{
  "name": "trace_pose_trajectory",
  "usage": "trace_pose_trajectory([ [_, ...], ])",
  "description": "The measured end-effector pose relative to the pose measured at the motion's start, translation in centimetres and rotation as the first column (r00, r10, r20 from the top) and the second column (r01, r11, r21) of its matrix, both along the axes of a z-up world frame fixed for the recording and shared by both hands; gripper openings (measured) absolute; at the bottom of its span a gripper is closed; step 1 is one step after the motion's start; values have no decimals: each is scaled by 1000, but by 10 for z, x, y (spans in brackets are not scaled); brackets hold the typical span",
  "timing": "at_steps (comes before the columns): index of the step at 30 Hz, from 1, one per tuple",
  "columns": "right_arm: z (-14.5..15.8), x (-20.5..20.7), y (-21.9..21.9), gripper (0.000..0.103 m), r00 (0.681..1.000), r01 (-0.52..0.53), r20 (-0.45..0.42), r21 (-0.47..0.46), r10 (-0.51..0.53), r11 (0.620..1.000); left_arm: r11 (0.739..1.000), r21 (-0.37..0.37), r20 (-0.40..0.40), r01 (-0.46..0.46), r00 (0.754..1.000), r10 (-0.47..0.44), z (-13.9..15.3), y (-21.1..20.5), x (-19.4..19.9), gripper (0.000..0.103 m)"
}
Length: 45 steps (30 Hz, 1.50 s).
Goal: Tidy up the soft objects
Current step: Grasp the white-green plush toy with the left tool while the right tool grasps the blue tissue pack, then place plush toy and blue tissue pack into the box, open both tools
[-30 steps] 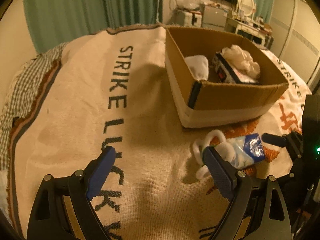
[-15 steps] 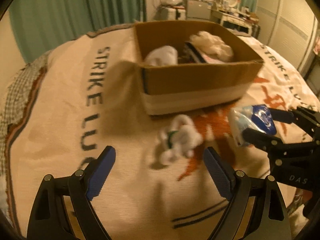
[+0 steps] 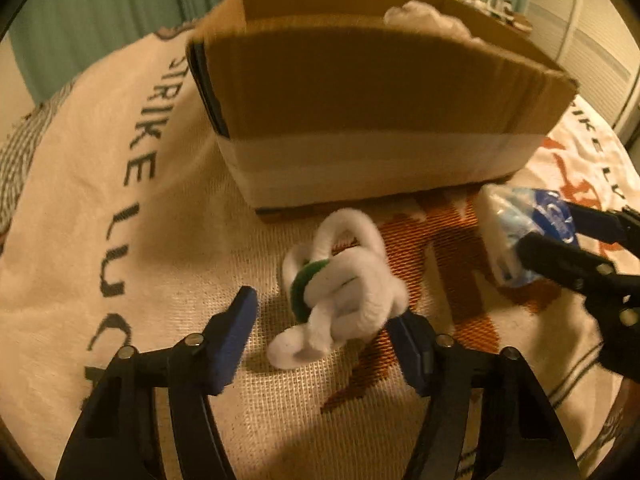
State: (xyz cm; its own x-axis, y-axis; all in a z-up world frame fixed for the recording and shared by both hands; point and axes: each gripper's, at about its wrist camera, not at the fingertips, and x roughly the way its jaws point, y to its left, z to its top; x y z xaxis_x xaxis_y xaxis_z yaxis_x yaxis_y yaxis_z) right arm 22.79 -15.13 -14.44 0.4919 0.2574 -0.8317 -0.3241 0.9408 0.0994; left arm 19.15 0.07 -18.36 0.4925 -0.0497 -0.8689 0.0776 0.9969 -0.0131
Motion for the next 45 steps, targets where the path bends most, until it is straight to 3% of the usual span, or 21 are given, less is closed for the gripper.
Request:
trace_pose_trajectory([
  [3, -2, 3, -2, 64, 1000, 5, -5, 10, -5, 1000, 1000, -27, 15, 3, 1000, -3, -1, 2, -1, 43],
  [8, 1, -1, -5, 64, 1000, 9, -6, 13, -9, 1000, 998, -54, 35, 16, 999, -14, 9, 4, -8, 39],
  [13, 28, -15, -9, 64, 1000, 6, 30, 16, -6, 1000, 998, -51, 83, 46, 996, -41, 43, 1, -31, 38],
  [21, 109, -57, -17, 64, 988, 13, 151, 13, -15, 1000, 995, -34, 213, 93, 973, -83, 128, -1, -68, 38],
  [26, 169, -75, -16, 64, 973, 14, 232, 11, -17, 1000, 989, -64, 256, 136, 960, -115, 172, -8, -82, 38],
  [30, 211, -79, -19, 64, 959, 19, 282, 39, -29, 999, 981, -98, 293, 166, 947, -131, 204, -9, -83, 38],
  [34, 243, -71, -20, 64, 948, 23, 314, 64, -42, 998, 983, -69, 318, 169, 938, -139, 230, -13, -70, 38],
  [40, 256, -30, -12, 64, 938, 17, 344, 59, -37, 998, 982, -66, 328, 177, 933, -146, 231, -18, -23, 38],
  [45, 228, 18, -5, 64, 952, 3, 305, 74, -25, 997, 987, -71, 292, 145, 949, -118, 199, -13, 29, 38],
])
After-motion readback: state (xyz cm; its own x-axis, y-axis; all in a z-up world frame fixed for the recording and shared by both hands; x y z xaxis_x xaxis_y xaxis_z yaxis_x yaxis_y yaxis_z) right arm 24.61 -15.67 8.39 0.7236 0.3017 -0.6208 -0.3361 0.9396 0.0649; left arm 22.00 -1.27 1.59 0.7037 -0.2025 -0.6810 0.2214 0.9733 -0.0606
